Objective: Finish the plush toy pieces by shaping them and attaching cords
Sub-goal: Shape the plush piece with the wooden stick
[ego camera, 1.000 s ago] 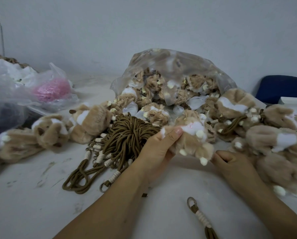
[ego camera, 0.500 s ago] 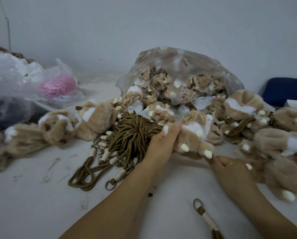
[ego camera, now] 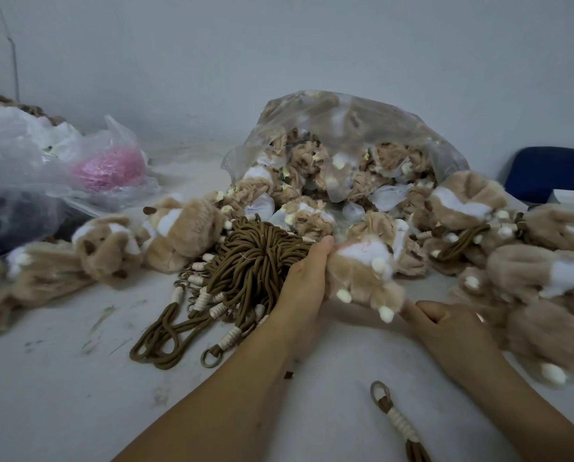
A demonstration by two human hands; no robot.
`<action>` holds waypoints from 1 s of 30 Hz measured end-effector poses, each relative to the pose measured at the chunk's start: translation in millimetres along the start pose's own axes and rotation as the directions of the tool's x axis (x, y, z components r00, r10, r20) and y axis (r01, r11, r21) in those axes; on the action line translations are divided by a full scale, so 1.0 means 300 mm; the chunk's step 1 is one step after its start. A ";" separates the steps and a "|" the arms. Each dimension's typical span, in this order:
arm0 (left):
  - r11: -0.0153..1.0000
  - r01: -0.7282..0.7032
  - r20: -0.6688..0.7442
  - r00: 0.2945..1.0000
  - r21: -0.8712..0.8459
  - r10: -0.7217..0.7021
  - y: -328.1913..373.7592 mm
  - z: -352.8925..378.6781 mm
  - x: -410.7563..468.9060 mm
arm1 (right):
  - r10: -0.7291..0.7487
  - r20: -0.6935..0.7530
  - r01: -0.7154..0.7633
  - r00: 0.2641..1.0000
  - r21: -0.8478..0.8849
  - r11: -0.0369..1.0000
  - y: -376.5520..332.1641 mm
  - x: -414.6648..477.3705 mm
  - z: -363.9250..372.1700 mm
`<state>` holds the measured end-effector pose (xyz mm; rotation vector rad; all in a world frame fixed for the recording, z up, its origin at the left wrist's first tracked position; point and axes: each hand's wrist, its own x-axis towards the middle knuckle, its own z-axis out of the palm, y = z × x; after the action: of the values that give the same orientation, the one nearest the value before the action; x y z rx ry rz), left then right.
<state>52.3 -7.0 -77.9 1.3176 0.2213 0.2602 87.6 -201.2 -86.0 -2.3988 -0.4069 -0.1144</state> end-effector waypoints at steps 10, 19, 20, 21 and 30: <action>0.958 -0.271 0.018 0.962 0.091 0.271 0.003 0.047 -0.039 | 0.040 0.031 -0.042 0.999 0.052 0.998 -0.050 -0.012 0.017; 0.982 -0.175 -0.047 0.983 0.065 0.178 -0.010 0.039 -0.027 | 0.061 0.010 -0.062 0.998 0.067 0.996 -0.052 -0.009 0.023; 0.985 -0.164 -0.049 0.985 0.051 0.167 -0.011 0.036 -0.024 | 0.057 0.011 -0.057 0.998 0.062 0.996 -0.052 -0.006 0.023; 0.985 -0.163 -0.054 0.985 0.050 0.165 -0.013 0.034 -0.021 | 0.054 0.011 -0.054 0.998 0.060 0.997 -0.051 -0.005 0.022; 0.959 -0.277 -0.089 0.955 0.064 0.282 0.005 0.068 -0.055 | 0.052 0.007 -0.052 0.999 0.105 0.993 -0.067 -0.016 0.032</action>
<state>42.7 -30.8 -71.4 1.3882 0.1232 0.5628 76.4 -182.0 -81.6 -2.3038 -0.3436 -0.0628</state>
